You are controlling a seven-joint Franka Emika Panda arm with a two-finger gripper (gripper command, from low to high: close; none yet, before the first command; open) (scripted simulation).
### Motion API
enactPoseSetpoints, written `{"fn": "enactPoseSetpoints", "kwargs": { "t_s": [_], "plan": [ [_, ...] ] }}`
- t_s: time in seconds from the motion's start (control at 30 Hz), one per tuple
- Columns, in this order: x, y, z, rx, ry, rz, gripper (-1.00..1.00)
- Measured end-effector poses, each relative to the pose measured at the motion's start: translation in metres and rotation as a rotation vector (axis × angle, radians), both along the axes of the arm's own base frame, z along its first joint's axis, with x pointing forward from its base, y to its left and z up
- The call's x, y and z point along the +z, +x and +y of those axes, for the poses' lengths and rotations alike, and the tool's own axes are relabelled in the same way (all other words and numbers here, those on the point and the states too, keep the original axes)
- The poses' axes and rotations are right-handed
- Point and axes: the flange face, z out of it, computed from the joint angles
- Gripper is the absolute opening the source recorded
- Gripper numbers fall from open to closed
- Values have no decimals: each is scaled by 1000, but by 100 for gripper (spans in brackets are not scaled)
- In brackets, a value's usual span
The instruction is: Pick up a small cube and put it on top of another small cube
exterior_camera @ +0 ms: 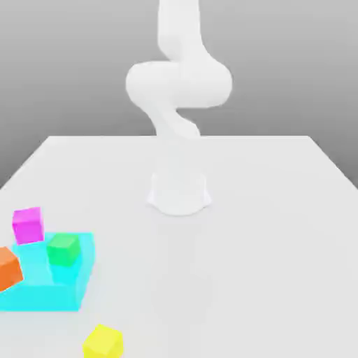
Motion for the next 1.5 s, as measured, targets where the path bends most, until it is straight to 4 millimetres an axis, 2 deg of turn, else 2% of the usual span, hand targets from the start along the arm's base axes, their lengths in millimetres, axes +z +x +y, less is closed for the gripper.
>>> {"fn": "enactPoseSetpoints", "kwargs": {
  "t_s": [0.1, 0.23, 0.37, 0.5, 0.7, 0.9, 1.07, 1.1, 1.3, 1.33, 1.5],
  "plan": [
    [-44, 38, -11, -32, 20, 82, 0],
    [-107, 78, -28, -76, 44, 185, 0],
    [-174, 108, -45, -122, 67, 288, 0],
    [-246, 127, -62, -171, 88, 391, 0],
    [-356, 134, -91, -256, 116, 543, 0],
    [-467, 117, -111, -331, 135, 696, 0],
    [-539, 112, -115, -346, 138, 725, 0],
    [-548, 112, -115, -346, 138, 725, -100],
    [-553, 112, -114, -346, 138, 725, -100],
    [-548, 112, -115, -346, 138, 725, -100],
    [-491, 109, -117, -363, 146, 724, -100]
  ]
}}
